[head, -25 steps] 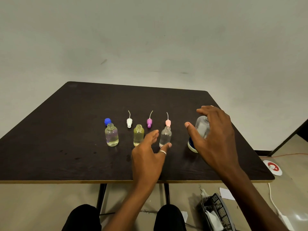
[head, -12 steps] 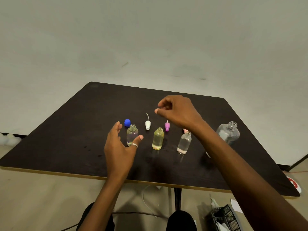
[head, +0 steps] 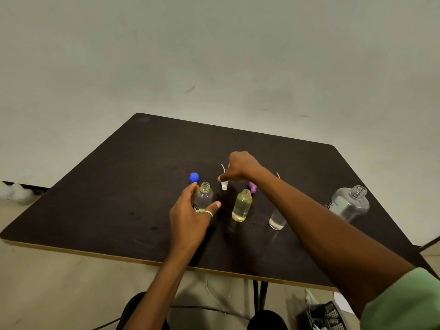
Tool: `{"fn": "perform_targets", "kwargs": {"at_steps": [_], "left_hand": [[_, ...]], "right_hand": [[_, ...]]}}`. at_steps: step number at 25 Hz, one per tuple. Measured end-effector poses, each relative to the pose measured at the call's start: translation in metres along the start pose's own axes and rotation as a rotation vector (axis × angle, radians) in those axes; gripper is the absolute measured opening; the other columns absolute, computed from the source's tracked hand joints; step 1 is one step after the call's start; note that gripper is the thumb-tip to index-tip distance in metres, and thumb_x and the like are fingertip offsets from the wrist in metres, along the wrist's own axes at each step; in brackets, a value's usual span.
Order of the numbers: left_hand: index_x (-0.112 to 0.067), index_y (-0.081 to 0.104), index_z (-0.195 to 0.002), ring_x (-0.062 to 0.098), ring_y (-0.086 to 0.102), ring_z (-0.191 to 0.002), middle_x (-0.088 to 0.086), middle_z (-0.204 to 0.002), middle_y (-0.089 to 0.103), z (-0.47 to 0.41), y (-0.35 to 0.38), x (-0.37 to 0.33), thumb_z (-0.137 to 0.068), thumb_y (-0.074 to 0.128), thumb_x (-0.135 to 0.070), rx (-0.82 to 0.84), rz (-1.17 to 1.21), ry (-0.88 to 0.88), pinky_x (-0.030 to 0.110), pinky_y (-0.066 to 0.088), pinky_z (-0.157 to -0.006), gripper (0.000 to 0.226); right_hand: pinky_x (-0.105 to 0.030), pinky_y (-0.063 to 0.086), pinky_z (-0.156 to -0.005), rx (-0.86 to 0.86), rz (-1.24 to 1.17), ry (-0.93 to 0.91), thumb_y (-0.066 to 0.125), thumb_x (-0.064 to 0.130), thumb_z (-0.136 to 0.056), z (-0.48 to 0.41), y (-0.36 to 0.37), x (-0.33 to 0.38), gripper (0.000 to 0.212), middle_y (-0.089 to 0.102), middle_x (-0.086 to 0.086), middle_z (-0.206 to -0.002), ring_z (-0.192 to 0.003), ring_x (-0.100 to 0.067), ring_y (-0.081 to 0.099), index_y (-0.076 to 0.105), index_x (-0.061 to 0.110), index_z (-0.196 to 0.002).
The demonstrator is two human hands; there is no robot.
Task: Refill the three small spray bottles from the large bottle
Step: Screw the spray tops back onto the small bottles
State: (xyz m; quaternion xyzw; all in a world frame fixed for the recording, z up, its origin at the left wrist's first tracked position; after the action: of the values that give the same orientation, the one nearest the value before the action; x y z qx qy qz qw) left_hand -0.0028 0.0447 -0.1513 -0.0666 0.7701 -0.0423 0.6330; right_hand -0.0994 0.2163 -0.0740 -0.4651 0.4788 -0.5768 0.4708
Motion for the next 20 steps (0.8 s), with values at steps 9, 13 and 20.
{"fn": "perform_targets", "kwargs": {"at_steps": [9,13,20], "left_hand": [[-0.023,0.061,-0.126,-0.005,0.066,-0.099,-0.015,-0.109,0.069,0.001,-0.003,0.004,-0.077,0.084,-0.022,-0.05,-0.018,0.074,0.009,0.051,-0.082,0.053],[-0.022,0.063,-0.124,-0.003,0.067,-0.098,-0.013,-0.109,0.071,0.0,-0.003,0.004,-0.077,0.084,-0.021,-0.045,-0.001,0.069,0.012,0.053,-0.084,0.052],[-0.02,0.064,-0.123,-0.004,0.067,-0.099,-0.012,-0.109,0.071,-0.001,-0.004,0.004,-0.077,0.084,-0.021,-0.052,0.004,0.058,0.013,0.053,-0.086,0.05]], "right_hand": [[-0.031,0.049,-0.058,0.04,0.095,-0.029,0.081,0.028,-0.071,-0.009,0.015,0.016,0.035,0.058,-0.004,-0.067,-0.073,-0.023,0.063,0.051,0.015,-0.06],[-0.034,0.058,-0.069,-0.023,-0.016,-0.062,0.074,0.022,-0.07,0.004,-0.015,0.02,0.016,0.067,-0.006,-0.075,-0.077,-0.023,0.066,0.065,0.01,-0.071],[-0.015,0.038,-0.073,-0.166,-0.199,-0.348,0.069,0.02,-0.085,0.087,-0.104,0.03,0.025,0.061,0.016,-0.1,-0.09,-0.002,0.054,0.071,0.025,-0.108]]}}
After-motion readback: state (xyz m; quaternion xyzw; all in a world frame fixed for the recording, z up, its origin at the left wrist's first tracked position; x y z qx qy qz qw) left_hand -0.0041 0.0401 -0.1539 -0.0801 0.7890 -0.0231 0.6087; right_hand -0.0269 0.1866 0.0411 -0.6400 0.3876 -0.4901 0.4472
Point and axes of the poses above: each hand's wrist, its own z-axis away from the middle knuckle, its own y-axis out of the palm, x = y × z, the point moved 5 cm from there along -z, towards the middle knuckle
